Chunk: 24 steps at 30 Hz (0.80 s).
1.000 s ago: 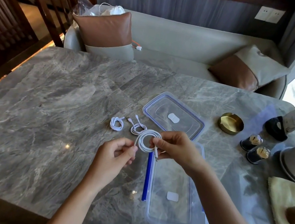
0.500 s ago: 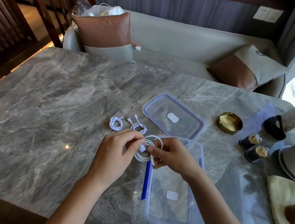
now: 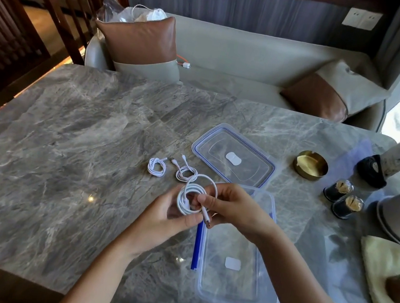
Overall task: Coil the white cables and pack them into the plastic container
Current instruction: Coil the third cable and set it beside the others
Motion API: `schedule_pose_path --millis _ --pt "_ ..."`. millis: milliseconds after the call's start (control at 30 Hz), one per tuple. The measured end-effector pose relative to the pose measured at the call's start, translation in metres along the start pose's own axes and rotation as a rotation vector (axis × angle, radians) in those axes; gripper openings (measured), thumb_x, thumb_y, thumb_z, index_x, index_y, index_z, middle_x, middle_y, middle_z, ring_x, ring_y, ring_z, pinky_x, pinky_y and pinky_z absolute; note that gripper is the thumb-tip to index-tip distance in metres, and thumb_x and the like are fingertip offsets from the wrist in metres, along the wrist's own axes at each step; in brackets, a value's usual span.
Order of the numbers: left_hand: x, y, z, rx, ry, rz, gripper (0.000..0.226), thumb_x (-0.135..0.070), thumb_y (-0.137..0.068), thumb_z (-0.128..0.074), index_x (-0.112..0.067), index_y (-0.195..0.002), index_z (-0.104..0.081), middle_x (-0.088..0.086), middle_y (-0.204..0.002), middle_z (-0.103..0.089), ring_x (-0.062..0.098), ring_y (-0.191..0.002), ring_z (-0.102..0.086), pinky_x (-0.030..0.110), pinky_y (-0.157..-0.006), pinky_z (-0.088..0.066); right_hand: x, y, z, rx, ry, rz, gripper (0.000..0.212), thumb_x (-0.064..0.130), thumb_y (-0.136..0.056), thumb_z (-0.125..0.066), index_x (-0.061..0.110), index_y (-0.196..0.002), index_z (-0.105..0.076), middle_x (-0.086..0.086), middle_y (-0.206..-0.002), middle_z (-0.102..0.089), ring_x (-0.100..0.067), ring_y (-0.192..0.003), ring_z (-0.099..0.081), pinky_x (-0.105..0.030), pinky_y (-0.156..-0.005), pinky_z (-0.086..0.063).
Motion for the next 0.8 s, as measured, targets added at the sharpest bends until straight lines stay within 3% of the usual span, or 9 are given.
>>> schedule_pose_path --millis 167,267,333,567,700,800 --pt "0.010 0.004 0.010 0.051 -0.053 0.007 0.013 -0.025 -0.076 -0.068 -0.022 -0.087 -0.073 -0.008 -0.087 -0.075 0.004 -0.084 -0.067 0.015 -0.075 -0.050 -0.002 0.005 0.001 0.037 -0.056 -0.005 0.014 0.025 -0.086 -0.061 0.016 -0.082 -0.071 -0.004 -0.064 -0.061 -0.007 -0.051 -0.056 -0.017 -0.051 -0.050" --pt "0.012 0.008 0.022 0.008 -0.050 -0.003 0.011 -0.023 -0.077 -0.062 -0.018 -0.076 -0.072 0.000 -0.064 -0.070 0.003 -0.062 -0.062 0.012 -0.061 -0.047 -0.001 0.007 0.008 0.032 -0.179 -0.008 0.018 0.029 -0.082 -0.062 0.012 -0.082 -0.069 0.000 -0.063 -0.061 -0.005 -0.047 -0.054 -0.015 -0.049 -0.049" --pt "0.014 0.011 0.039 -0.063 -0.039 0.007 0.012 -0.022 -0.076 -0.061 -0.017 -0.076 -0.072 0.002 -0.059 -0.068 0.003 -0.057 -0.060 0.011 -0.057 -0.047 0.003 0.009 0.017 0.029 -0.240 0.011 0.017 0.029 -0.081 -0.063 0.014 -0.080 -0.070 0.001 -0.062 -0.061 -0.005 -0.046 -0.053 -0.015 -0.049 -0.049" --pt "0.022 0.015 0.081 -0.237 -0.036 0.062 0.015 -0.022 -0.080 -0.058 -0.014 -0.081 -0.070 -0.002 -0.058 -0.068 0.001 -0.053 -0.057 0.009 -0.050 -0.040 0.003 0.006 0.013 0.051 -0.262 0.029 0.017 0.027 -0.081 -0.060 0.014 -0.075 -0.068 0.000 -0.060 -0.060 -0.006 -0.047 -0.055 -0.015 -0.049 -0.049" --pt "0.027 0.013 0.080 -0.359 0.220 0.087 0.016 -0.027 -0.080 -0.057 -0.016 -0.077 -0.069 -0.001 -0.064 -0.070 0.005 -0.057 -0.062 0.011 -0.051 -0.045 -0.002 0.004 0.010 -0.006 -0.215 0.009 0.022 0.031 -0.082 -0.059 0.015 -0.070 -0.066 -0.001 -0.058 -0.057 -0.007 -0.043 -0.052 -0.015 -0.047 -0.047" --pt "0.025 0.011 0.073 -0.328 0.325 0.084 0.018 -0.031 -0.079 -0.059 -0.022 -0.069 -0.071 0.003 -0.071 -0.073 0.010 -0.062 -0.067 0.015 -0.052 -0.049 -0.004 0.004 0.014 -0.094 -0.020 0.025 0.027 0.028 -0.091 -0.056 0.011 -0.071 -0.063 -0.003 -0.056 -0.055 -0.009 -0.042 -0.050 -0.016 -0.046 -0.045"
Point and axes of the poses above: each hand's wrist, its own y-axis away from the middle knuckle, its own z-axis out of the back of the hand, x = y × z, the point moved 7 cm from there along -y, towards the middle knuckle
